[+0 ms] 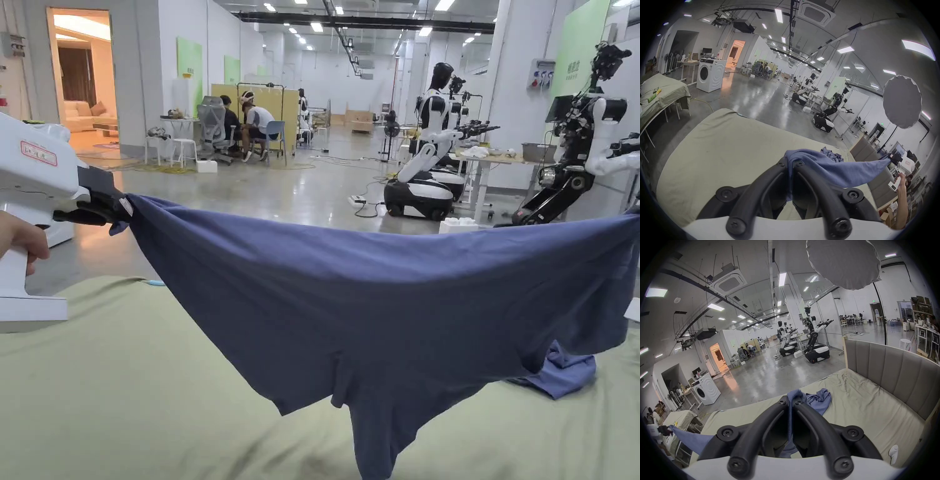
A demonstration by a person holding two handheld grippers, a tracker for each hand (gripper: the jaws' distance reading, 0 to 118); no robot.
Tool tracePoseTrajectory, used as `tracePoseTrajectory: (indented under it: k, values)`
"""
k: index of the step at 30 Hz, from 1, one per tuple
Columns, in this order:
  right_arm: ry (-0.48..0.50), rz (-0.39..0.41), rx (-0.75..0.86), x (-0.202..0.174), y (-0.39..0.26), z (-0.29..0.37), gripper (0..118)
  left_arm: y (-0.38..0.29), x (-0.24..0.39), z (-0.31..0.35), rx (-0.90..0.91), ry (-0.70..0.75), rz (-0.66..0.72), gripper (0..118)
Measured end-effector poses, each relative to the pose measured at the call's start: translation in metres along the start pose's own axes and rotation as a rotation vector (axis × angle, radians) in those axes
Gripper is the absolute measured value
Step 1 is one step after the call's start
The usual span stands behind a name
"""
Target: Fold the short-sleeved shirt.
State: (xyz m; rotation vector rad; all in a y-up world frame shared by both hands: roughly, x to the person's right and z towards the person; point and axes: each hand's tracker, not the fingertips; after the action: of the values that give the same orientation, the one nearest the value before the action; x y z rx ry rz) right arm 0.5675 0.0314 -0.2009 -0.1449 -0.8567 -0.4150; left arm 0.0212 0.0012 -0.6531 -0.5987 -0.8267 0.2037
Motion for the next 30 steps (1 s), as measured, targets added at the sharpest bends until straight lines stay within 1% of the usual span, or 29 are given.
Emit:
tracePoseTrajectory:
  k: [2,4,8,13,15,16,17,18,19,20,21,22,23,24,25,26,27,28,29,30]
  values:
    - [0.013,-0.005,0.009,0.001,-0.005,-0.004,5,-0.004,-0.001,-0.011,-0.010,0.000,-0.014,3]
    - [0.009,0.013,0.004,0.003,-0.011,-0.009,5,-0.012,-0.005,-0.021,-0.023,0.006,-0.020,3]
    - [0.008,0.019,-0.031,0.015,-0.033,-0.014,5,-0.034,-0.021,-0.033,-0.055,0.001,0.011,3]
    - [0.013,0.002,-0.064,0.041,-0.073,-0.006,5,-0.081,-0.039,-0.029,-0.103,-0.014,0.047,3]
    - [0.025,-0.002,-0.075,0.056,-0.098,0.006,5,-0.112,-0.048,-0.025,-0.149,-0.060,0.082,3]
    - [0.043,-0.004,-0.104,0.064,-0.113,0.013,5,-0.129,-0.052,-0.023,-0.202,-0.061,0.077,3]
    - [0.062,-0.009,-0.141,0.071,-0.127,0.021,5,-0.148,-0.052,-0.016,-0.221,-0.067,0.042,3]
    - [0.082,-0.016,-0.140,0.082,-0.148,0.032,5,-0.171,-0.055,-0.009,-0.215,-0.053,0.003,3]
    - [0.068,0.007,-0.157,0.090,-0.168,0.042,5,-0.193,-0.057,-0.004,-0.234,0.005,-0.020,3]
    - [0.055,0.030,-0.202,0.099,-0.188,0.051,5,-0.216,-0.063,0.002,-0.258,-0.008,-0.004,3]
    - [0.059,0.018,-0.199,0.112,-0.213,0.064,5,-0.242,-0.069,0.012,-0.270,-0.047,0.020,3]
    - [0.050,0.030,-0.254,0.123,-0.233,0.072,5,-0.263,-0.074,0.019,-0.306,-0.047,0.040,3]
    - [0.030,0.015,-0.274,0.134,-0.254,0.084,5,-0.285,-0.081,0.027,-0.348,-0.072,0.063,3]
    - [0.028,-0.020,-0.273,0.147,-0.276,0.099,5,-0.308,-0.088,0.037,-0.357,-0.089,0.083,3]
    - [0.045,-0.035,-0.341,0.157,-0.292,0.108,5,-0.328,-0.091,0.048,-0.383,-0.059,0.094,3]
    - [0.052,-0.052,-0.358,0.167,-0.309,0.120,5,-0.346,-0.093,0.058,-0.403,-0.049,0.075,3]
    - [0.026,-0.070,-0.337,0.175,-0.327,0.136,5,-0.363,-0.095,0.067,-0.422,-0.050,0.060,3]
    - [0.020,-0.081,-0.375,0.181,-0.341,0.149,5,-0.376,-0.098,0.076,-0.432,-0.053,0.073,3]
    - [0.050,-0.107,-0.379,0.187,-0.351,0.158,5,-0.386,-0.099,0.083,-0.439,-0.057,0.096,3]
    - [0.050,-0.115,-0.371,0.194,-0.362,0.166,5,-0.394,-0.102,0.087,-0.454,-0.075,0.135,3]
